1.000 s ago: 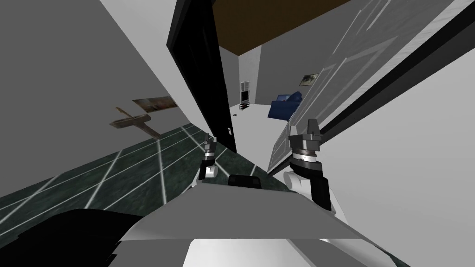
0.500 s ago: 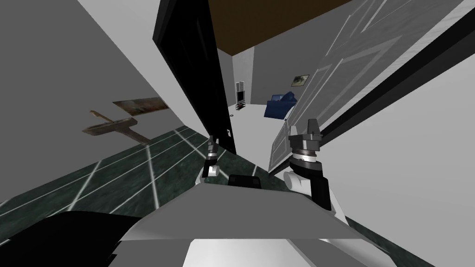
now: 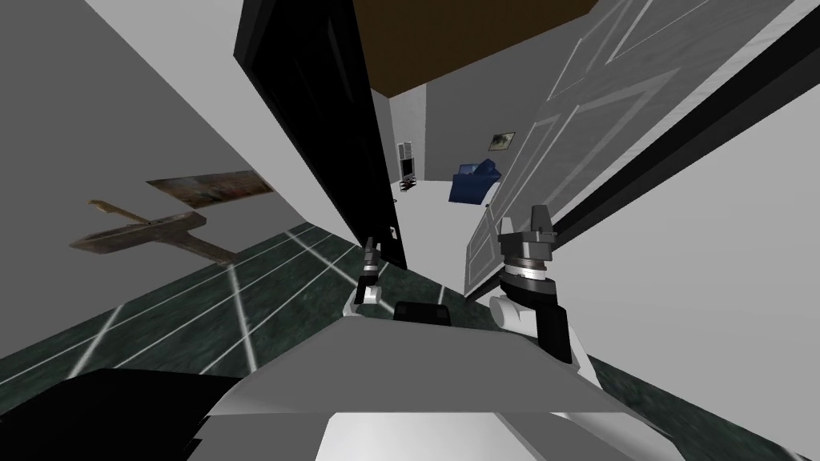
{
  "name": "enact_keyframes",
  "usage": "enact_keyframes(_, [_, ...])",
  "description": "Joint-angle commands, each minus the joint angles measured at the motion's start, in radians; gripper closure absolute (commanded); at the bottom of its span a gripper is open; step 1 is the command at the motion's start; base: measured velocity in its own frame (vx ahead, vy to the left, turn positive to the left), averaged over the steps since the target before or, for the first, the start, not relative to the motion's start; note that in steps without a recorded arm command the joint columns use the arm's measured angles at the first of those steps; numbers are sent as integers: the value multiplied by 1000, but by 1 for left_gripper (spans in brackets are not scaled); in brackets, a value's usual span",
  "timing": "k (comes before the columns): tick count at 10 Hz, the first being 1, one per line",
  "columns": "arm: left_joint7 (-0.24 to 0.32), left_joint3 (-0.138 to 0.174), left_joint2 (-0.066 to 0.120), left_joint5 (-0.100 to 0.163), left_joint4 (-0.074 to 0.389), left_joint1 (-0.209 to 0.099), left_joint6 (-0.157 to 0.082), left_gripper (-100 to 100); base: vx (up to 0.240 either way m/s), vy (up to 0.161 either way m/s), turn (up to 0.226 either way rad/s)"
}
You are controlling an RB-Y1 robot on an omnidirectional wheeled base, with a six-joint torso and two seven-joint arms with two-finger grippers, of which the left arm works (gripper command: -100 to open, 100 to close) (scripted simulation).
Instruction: Push the door open
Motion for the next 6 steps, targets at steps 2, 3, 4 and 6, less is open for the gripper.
enact_keyframes(2, [-5,3,2,-2,59,-20,-9,-100,52,97,-107])
enact_keyframes(3, [-9,4,0,-5,92,-31,-15,-100,15,67,-91])
enact_keyframes(4, [-14,5,-1,-7,120,-43,-21,-100,25,94,-180])
enact_keyframes(6, [-22,7,-4,-11,182,-66,-33,-100,47,113,-159])
